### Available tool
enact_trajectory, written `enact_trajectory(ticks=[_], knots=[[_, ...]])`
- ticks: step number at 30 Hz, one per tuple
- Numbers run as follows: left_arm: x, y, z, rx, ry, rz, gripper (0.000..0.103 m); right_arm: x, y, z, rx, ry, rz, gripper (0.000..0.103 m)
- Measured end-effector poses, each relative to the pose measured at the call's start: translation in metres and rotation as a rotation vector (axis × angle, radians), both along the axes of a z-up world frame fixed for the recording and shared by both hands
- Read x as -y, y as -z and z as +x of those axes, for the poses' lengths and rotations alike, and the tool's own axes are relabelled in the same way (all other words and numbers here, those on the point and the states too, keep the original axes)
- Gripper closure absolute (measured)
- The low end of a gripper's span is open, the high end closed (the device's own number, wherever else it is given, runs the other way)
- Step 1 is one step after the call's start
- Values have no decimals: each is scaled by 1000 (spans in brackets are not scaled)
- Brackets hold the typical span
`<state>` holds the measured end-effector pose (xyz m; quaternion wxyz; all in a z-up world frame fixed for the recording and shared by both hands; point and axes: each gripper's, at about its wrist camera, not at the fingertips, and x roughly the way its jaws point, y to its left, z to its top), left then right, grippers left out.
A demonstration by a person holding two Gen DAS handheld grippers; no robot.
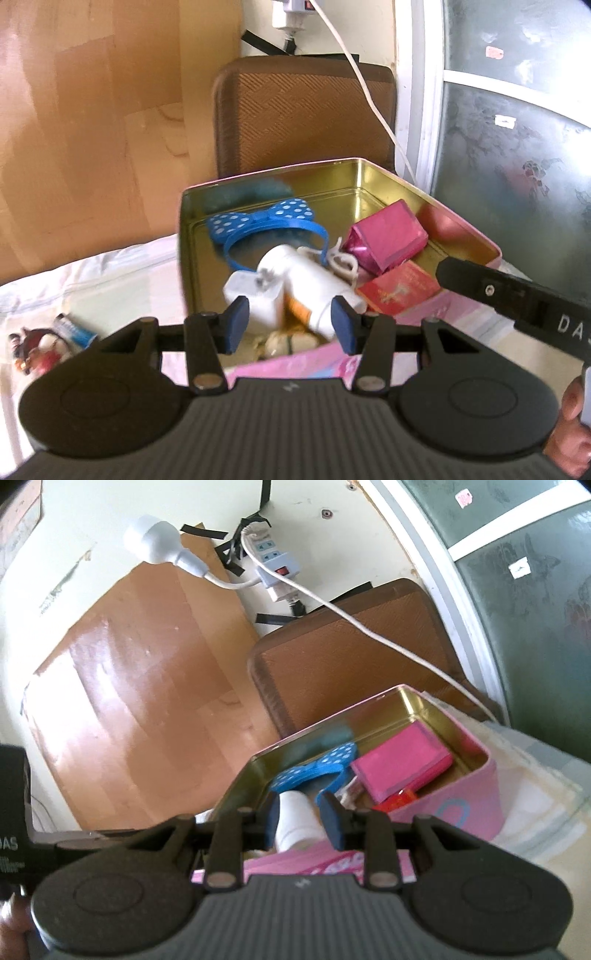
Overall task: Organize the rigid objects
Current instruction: 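Withdraw the right gripper from the tin and open it wide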
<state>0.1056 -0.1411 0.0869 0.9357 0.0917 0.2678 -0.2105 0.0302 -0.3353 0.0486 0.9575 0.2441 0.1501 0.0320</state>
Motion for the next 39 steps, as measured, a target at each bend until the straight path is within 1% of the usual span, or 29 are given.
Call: enact_trajectory(ticks=[7, 17, 24, 26, 28, 30, 32, 34, 35, 36, 38, 39], knots=[[-27, 5, -22, 12, -40, -7, 51, -28, -2, -13, -10, -41, -14, 77], [-66, 16, -40, 29, -104, -6, 51, -67, -4, -16, -26, -100, -53, 74], [-90, 23, -49, 28, -145, -15, 51, -95, -5, -18, -39, -130, -116, 73], [-96, 26, -51, 19, -161, -11, 40, -101, -5, -19, -41, -123, -132, 69], [-102, 29, -53, 20, -171, -6, 36, -107, -6, -21, -43, -113, -147, 61], [-107, 30, -57, 28, -180, -5, 33, -112, -7, -23, -47, -107, -157, 58], [-112, 29, -60, 38, -186, -7, 18, -117, -7, -24, -55, -105, -161, 56], [-115, 28, -65, 64, -192, -10, 10, -120, -6, -25, -66, -107, -159, 52], [-115, 27, -67, 75, -194, -8, 7, -122, -6, -26, -68, -107, -159, 51], [-116, 26, -70, 85, -194, -3, 5, -123, -7, -27, -70, -107, -160, 47], [-116, 25, -72, 92, -185, 2, 0, -127, -8, -29, -74, -108, -163, 40], [-116, 25, -74, 95, -182, 3, 0, -128, -8, -30, -75, -108, -164, 34]])
